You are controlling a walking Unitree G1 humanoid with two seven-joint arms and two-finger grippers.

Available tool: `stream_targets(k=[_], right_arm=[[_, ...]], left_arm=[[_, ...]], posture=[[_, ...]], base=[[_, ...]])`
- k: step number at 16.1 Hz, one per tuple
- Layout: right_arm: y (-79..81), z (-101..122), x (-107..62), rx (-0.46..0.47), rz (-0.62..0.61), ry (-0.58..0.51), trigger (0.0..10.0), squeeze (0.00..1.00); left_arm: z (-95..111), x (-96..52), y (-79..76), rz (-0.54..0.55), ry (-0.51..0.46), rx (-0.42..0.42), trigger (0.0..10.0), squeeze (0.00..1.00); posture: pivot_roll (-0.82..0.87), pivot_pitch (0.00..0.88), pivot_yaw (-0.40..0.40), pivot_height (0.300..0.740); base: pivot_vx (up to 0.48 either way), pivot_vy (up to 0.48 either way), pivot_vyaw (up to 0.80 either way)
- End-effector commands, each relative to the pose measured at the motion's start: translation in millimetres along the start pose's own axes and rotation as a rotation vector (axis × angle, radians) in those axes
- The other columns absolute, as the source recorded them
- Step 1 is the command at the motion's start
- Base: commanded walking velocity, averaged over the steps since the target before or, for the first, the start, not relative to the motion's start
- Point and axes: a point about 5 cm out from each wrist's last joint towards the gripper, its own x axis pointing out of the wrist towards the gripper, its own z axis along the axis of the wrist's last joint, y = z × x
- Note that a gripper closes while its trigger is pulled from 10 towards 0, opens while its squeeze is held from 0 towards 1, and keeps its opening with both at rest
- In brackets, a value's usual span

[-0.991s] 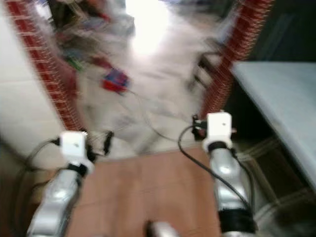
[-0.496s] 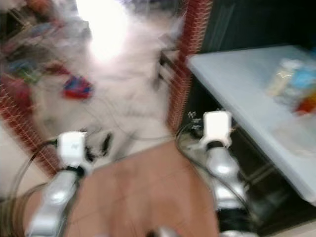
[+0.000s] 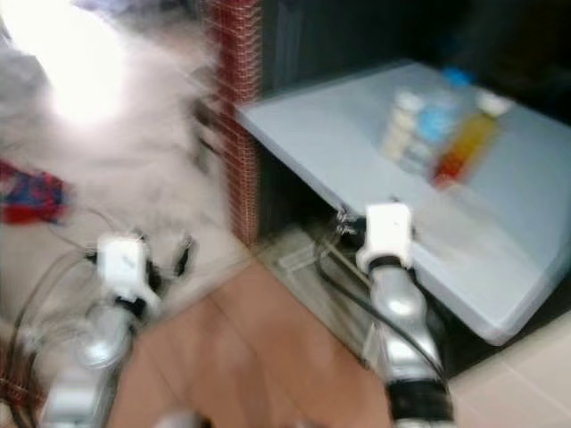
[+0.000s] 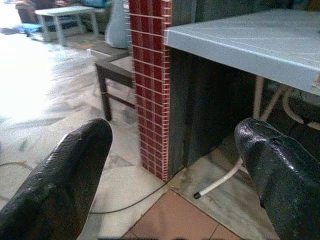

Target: Restocking fridge

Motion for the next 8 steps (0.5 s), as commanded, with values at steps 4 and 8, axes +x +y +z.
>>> stream_targets(k=[4,8], right_arm=[[-4.0,-9,-13.5,-0.002,-0.046,0.019,10.0,0.00],[-5.2,-10,-24.6,-0.024,-0.054,0.019,10.0,0.00]], left_arm=[[1,9.5,-1.5,-0.047,0.002,0.021,10.0,0.00],[6,12.0,7.1,-0.055,-0.009,0.045,10.0,0.00]], posture=[[0.03,0.000,0.008,0.740],[0.02,0.000,0.009,0.740]], base=[[0.305,0.255,-0.63],[0.140,0.407,-0.25]])
